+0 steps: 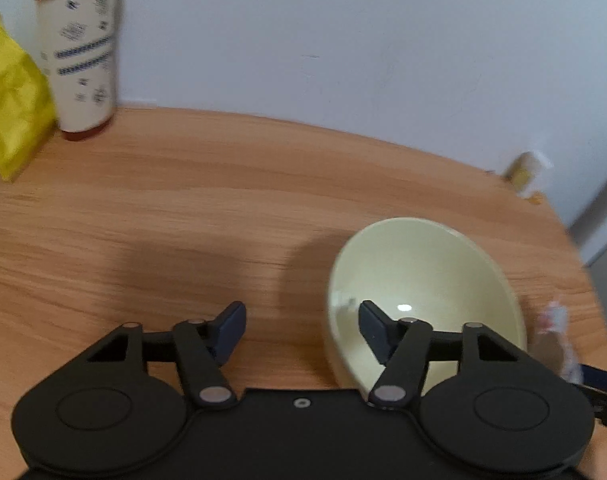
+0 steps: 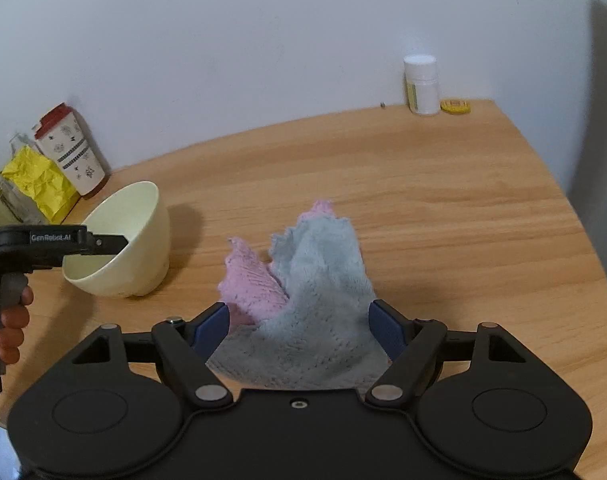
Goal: Clean bowl
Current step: 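Grasp the bowl rim with the left gripper while the right gripper grasps the cloth, then lift the cloth with the right gripper and bring it to the bowl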
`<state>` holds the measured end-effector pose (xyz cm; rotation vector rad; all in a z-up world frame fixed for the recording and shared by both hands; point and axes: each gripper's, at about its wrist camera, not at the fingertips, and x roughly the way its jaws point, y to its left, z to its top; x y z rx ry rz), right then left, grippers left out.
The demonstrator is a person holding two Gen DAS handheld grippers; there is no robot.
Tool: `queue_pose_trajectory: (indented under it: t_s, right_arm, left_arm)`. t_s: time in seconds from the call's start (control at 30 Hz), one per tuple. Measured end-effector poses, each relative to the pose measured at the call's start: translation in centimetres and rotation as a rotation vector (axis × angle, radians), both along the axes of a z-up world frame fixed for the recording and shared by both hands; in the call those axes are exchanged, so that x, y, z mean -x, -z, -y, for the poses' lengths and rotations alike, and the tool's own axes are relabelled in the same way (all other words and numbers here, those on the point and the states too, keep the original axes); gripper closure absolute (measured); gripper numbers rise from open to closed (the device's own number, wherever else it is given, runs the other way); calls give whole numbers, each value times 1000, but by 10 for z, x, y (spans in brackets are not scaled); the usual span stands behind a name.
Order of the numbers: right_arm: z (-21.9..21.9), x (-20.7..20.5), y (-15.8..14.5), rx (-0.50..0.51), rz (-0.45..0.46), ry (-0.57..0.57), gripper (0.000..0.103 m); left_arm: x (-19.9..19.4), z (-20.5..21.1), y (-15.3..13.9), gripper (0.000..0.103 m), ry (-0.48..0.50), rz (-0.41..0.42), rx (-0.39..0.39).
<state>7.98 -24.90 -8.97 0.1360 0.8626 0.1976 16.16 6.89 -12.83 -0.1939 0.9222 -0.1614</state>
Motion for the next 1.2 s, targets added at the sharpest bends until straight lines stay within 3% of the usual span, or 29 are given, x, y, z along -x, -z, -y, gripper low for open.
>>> queue_pose_trajectory:
  t_s: [0.07,0.3,0.37,0.4,0.53,0.6,0.73,0.83,0.9,1.0,1.2]
  right_arm:
    - [-1,-1,0,4,-2,2,22]
    - [-11,-10,6,92,-19,-31,22]
    - [-13,-12,9,105,-25,-32,25]
    - [-13,-12,10,105,-28,-33,32]
    - [-15,-9,9,113,-12,-69,55]
    - [-12,-8,7,65,-15,-69,60]
    - [-8,0,3,21,6,-52,68]
    - [-16,19,-9,-14,76,-77,68]
    - [-21,28,-14,-52,101,-97,68]
    - [-41,50,-23,-127,140,-180,68]
    - [-84,67,-27,-128,179,-315,68]
  left_arm:
    - [-2,0,1,59,12,-19,-12]
    - [-6,4,0,70,19,-24,25]
    - [-4,5,-1,84,35,-30,44]
    - [-4,7,-1,86,45,-33,51]
    - [-9,8,2,87,35,-97,104]
    - [-9,3,6,87,16,-127,156]
    - [-5,2,7,88,2,-118,162]
    - [-5,-5,11,88,-42,-162,231]
    - [-3,-11,14,88,0,-165,299]
    - [6,-16,17,88,-29,-157,319]
    - [24,-27,23,89,-82,-149,386]
